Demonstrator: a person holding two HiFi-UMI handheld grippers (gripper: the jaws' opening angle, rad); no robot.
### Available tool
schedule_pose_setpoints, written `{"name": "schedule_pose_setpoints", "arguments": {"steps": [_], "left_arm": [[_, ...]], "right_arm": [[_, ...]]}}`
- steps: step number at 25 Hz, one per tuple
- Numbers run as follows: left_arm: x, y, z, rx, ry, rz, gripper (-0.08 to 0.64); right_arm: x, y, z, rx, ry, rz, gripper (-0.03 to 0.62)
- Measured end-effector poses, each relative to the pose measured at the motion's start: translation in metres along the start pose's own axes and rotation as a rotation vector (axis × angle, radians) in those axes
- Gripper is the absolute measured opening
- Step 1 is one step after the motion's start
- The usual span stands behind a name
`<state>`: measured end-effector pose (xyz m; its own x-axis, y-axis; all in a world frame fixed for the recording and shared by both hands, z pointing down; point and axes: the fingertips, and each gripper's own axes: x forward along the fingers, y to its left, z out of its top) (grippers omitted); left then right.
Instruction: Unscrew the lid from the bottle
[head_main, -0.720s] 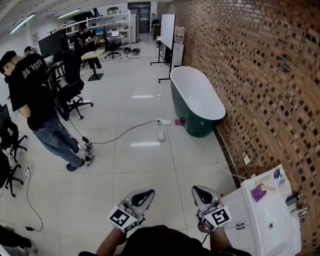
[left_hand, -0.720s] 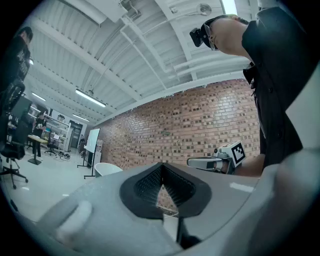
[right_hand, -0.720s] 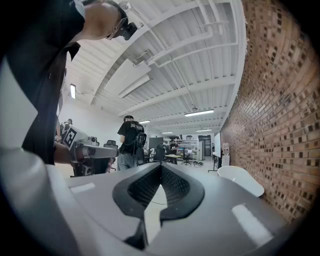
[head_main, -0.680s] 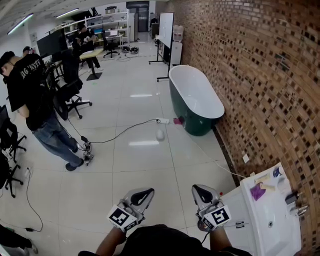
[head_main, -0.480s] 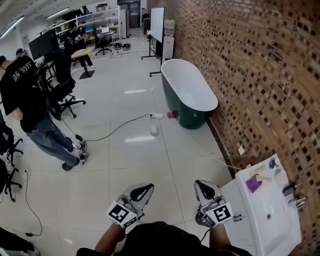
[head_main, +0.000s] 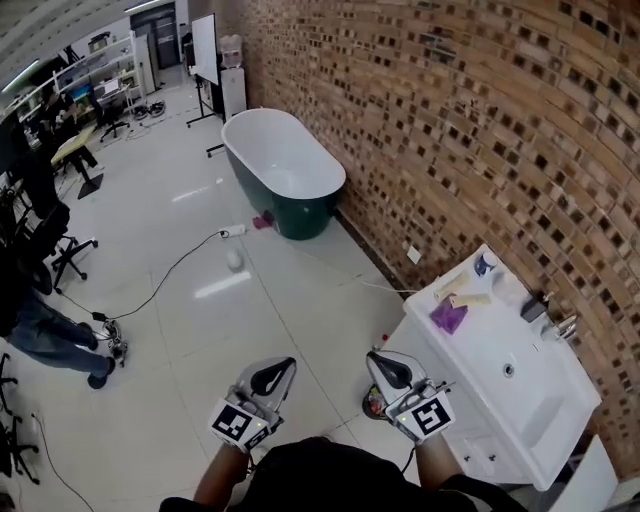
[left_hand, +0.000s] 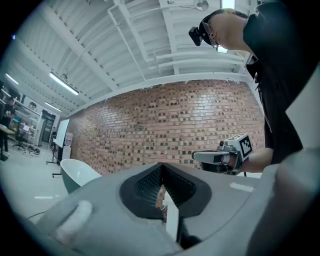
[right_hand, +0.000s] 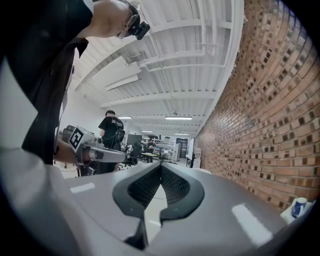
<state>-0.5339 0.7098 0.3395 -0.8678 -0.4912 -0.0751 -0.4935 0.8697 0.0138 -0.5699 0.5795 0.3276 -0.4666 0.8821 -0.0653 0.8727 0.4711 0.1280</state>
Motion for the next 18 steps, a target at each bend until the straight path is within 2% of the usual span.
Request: {"name": "schedule_pose_setpoints", "arguments": {"steps": [5, 9, 13, 15, 18], "left_arm": [[0.06, -0.051, 0.0, -0.005, -0.012, -0.189, 0.003], [0.074, -0.071, -0.004, -0.019, 0.023, -0.303, 0.003], [0.088, -0.078, 0.011, -0.007, -0.004, -0.398, 0.003], [0.095, -0.088, 0.016, -0.011, -0.003, -0.476, 0.003], [0.099, -0.105, 0.013, 0.001, 0.015, -0.582, 0.003]], "right_arm": [[-0.05, -0.041, -0.01, -0.012, 0.036, -0.147, 0.006], [-0.073, -0.036, -0.008, 0.005, 0.043, -0.229, 0.006], [-0.09, -0.041, 0.001, 0.004, 0.031, -0.356, 0.006], [-0.105, -0.038, 0.008, 0.019, 0.022, -0.426, 0.006], [-0.121, -0.035, 0.004, 0.019, 0.061, -0.524, 0.005]]}}
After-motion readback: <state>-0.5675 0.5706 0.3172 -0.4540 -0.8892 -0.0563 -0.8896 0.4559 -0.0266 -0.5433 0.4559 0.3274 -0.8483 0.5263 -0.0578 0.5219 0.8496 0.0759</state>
